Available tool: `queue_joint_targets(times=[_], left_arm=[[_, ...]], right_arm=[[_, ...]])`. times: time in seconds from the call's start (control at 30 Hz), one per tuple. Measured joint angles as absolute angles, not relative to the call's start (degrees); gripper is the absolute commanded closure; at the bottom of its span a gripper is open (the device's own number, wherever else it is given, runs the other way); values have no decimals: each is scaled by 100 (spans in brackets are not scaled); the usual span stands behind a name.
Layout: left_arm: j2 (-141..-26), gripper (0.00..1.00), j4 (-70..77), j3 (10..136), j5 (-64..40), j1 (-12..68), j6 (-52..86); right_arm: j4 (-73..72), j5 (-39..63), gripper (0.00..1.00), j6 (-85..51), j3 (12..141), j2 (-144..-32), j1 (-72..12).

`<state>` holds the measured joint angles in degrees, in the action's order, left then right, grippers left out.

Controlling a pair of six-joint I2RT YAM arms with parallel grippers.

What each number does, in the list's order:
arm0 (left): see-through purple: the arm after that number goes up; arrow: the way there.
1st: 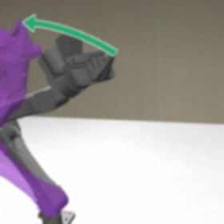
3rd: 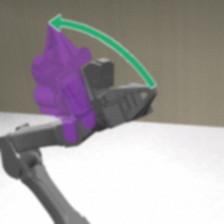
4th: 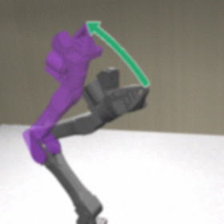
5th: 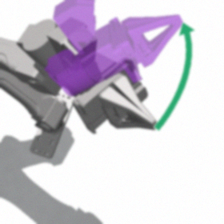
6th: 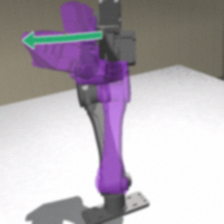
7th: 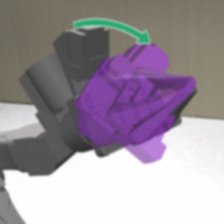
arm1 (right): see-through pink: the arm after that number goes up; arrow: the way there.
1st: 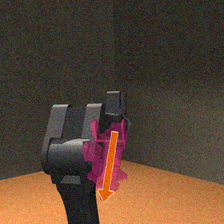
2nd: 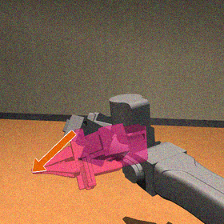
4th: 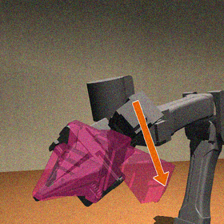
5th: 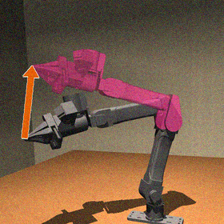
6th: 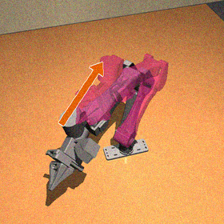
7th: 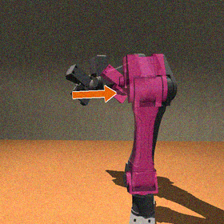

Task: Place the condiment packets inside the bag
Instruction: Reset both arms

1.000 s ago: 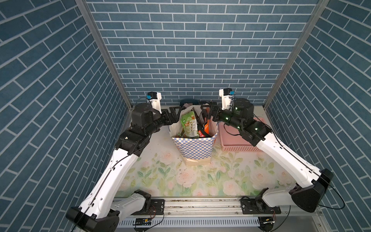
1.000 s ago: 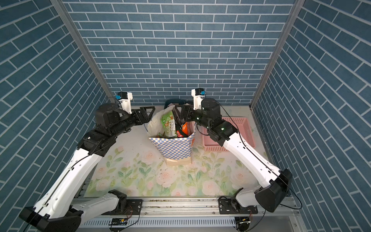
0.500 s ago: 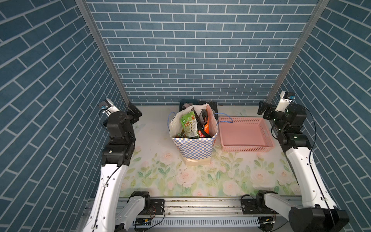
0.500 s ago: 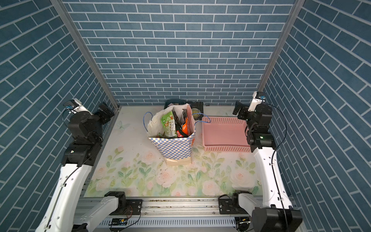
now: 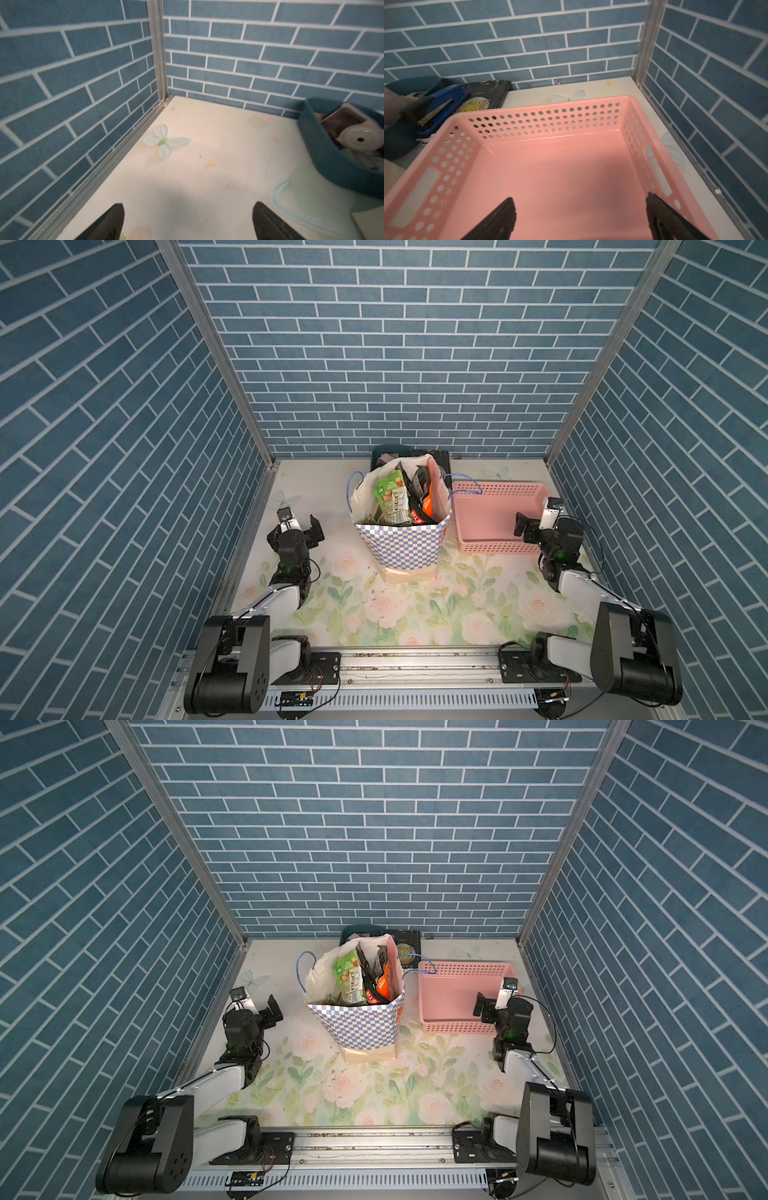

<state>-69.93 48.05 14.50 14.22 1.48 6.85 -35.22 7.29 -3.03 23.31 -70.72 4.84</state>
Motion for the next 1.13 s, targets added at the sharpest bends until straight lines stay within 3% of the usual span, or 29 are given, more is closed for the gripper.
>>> queue_joint_targets(times=[0.27,0.5,1.13], left_arm=[[-8490,0,7247,626,1173,283,276],[-8641,0,7459,1081,1435,305,276],[-8648,0,7443,1081,1529,307,276]], right_arm=[[-5537,633,0,93,1229,-7603,-58],[-7050,469,0,176,1192,-8617,-189],[-7216,217,0,178,1238,-8726,-187]])
